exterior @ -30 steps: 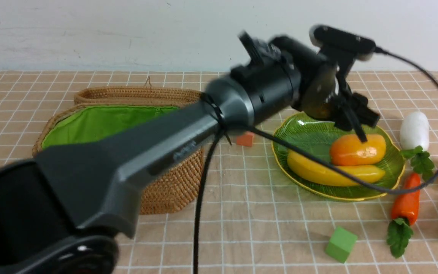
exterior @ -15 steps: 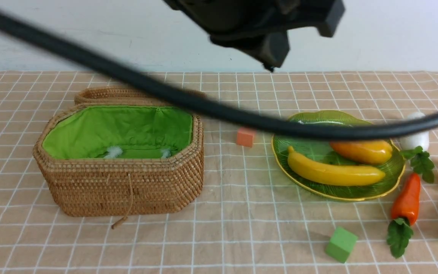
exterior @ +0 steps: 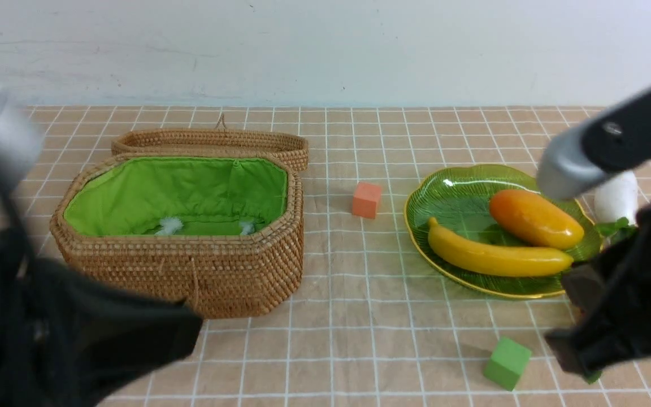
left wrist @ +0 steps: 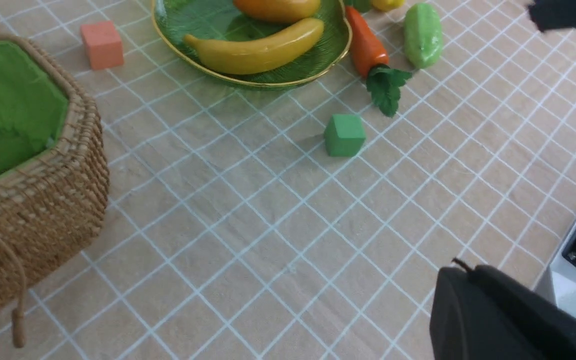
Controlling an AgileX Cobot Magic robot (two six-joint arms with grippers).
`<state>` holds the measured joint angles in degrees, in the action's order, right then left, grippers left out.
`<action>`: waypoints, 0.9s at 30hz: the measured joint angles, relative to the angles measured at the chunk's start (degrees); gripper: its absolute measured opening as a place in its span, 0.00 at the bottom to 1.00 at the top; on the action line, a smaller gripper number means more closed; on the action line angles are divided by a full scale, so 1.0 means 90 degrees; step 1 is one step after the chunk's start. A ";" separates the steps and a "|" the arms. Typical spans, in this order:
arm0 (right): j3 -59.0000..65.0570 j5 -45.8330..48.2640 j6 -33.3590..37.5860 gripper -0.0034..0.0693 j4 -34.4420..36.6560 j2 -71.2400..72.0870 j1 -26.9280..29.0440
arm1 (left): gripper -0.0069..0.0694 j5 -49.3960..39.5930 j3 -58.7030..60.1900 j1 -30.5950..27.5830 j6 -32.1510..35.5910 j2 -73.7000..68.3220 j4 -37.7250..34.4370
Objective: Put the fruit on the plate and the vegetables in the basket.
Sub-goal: Take a chayote with your right arm and place it on the basket on the left.
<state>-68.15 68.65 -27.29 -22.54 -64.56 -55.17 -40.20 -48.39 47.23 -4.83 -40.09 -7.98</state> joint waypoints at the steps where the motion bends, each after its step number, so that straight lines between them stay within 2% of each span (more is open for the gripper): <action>1: -0.0086 -0.0093 0.0389 0.17 0.0267 -0.0139 0.0395 | 0.07 0.0177 0.0266 0.0000 0.0064 0.0246 -0.0086; 7: -0.0129 -0.0477 0.2326 0.17 0.2504 -0.0827 0.3956 | 0.07 0.1046 0.1342 0.0000 0.0226 0.1272 -0.0384; 8: -0.0118 -0.0483 0.2395 0.17 0.2552 -0.0835 0.4073 | 0.07 0.1063 0.1354 0.0000 0.0226 0.1287 -0.0384; 9: -0.0046 -0.0529 0.2538 0.17 0.2869 -0.0836 0.4756 | 0.07 0.1162 0.1417 0.0000 0.0292 0.1390 -0.0390; 10: -0.0011 -0.0538 0.2557 0.17 0.2947 -0.0836 0.5090 | 0.07 0.1174 0.1430 0.0000 0.0305 0.1397 -0.0390; 11: 0.0147 -0.0617 0.2593 0.17 0.3149 -0.0836 0.5737 | 0.07 0.1214 0.1447 0.0000 0.0396 0.1443 -0.0390; 14: 0.0641 -0.0912 0.2480 0.19 0.3546 -0.0962 0.7116 | 0.07 0.1252 0.1452 0.0000 0.0688 0.1466 -0.0397; 16: 0.0869 -0.1088 0.2435 0.22 0.3644 -0.1101 0.7458 | 0.07 0.1252 0.1452 0.0000 0.0787 0.1466 -0.0405; 18: 0.1076 -0.1468 0.2315 0.31 0.3779 -0.1440 0.7949 | 0.07 0.1260 0.1452 0.0000 0.0874 0.1466 -0.0419; 19: 0.1082 -0.1537 0.2295 0.34 0.3780 -0.1512 0.7982 | 0.07 0.1266 0.1452 0.0000 0.0873 0.1466 -0.0419; 20: 0.1088 -0.1704 0.2250 0.40 0.3786 -0.1705 0.8116 | 0.07 0.1266 0.1452 0.0000 0.0880 0.1466 -0.0419; 21: 0.1068 -0.2035 0.2197 0.54 0.3788 -0.2057 0.8280 | 0.07 0.1273 0.1452 0.0000 0.0892 0.1466 -0.0419; 22: 0.1061 -0.2100 0.2196 0.57 0.3788 -0.2098 0.8301 | 0.07 0.1273 0.1452 0.0000 0.0900 0.1466 -0.0419; 24: 0.0975 -0.2490 0.2186 0.76 0.3810 -0.2671 0.8359 | 0.07 0.1273 0.1452 0.0000 0.0900 0.1466 -0.0420; 25: 0.0966 -0.2490 0.2186 0.77 0.3816 -0.2718 0.8359 | 0.07 0.1273 0.1452 0.0000 0.0900 0.1466 -0.0420; 26: 0.0891 -0.2695 0.2186 0.86 0.3832 -0.3098 0.8359 | 0.07 0.1273 0.1452 0.0000 0.0900 0.1466 -0.0426; 27: 0.0834 -0.2815 0.2186 0.91 0.3850 -0.3380 0.8352 | 0.07 0.1273 0.1452 0.0000 0.0900 0.1466 -0.0426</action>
<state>-60.64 43.32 -7.62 12.12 -94.98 20.01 -28.75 -35.32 47.23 3.27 -26.90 -11.82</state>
